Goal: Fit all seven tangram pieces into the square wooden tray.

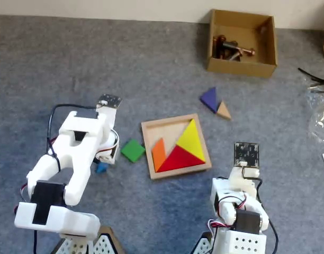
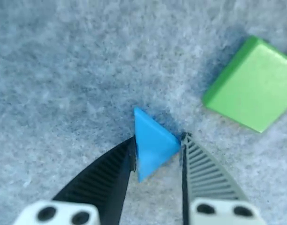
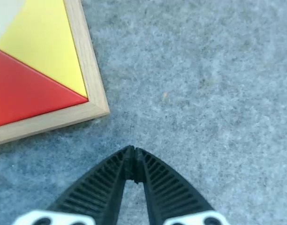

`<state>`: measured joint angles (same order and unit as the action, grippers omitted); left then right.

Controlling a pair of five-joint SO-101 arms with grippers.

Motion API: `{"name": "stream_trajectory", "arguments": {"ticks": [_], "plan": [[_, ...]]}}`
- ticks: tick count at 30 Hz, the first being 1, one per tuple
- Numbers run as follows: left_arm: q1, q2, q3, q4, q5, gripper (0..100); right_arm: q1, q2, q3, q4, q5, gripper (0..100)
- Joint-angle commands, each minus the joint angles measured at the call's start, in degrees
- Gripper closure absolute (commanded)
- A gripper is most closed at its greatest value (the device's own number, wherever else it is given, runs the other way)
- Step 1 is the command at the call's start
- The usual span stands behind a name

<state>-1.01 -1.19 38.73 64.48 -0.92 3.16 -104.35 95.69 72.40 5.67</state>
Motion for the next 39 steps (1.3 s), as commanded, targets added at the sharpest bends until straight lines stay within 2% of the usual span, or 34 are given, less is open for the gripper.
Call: {"name": "stream_trajectory", "arguments": {"ticks": [1, 8, 16, 19, 32, 39], "plan": [[-0.40, -0.48, 1.19, -3.87, 0.18, 85, -0.92, -0.84, 6.55, -0.92, -0.62, 99.4], [-0.31, -0.48, 1.36, -4.31, 0.18, 96, -0.92, -0.84, 6.55, -0.92, -0.62, 99.4], [-0.31, -0.48, 1.36, -4.13, 0.18, 96, -0.92, -0.84, 6.55, -0.92, -0.62, 99.4], [-0.31, -0.48, 1.36, -4.13, 0.18, 100, -0.92, -0.84, 6.55, -0.92, -0.62, 99.4], [0.75, -1.19, -2.07, -3.96, 0.09, 99, -0.92, -0.84, 6.55, -0.92, -0.62, 99.4], [2.33, -1.19, -12.00, 4.92, 0.09, 99, -0.92, -0.84, 6.55, -0.92, -0.62, 99.4]]}}
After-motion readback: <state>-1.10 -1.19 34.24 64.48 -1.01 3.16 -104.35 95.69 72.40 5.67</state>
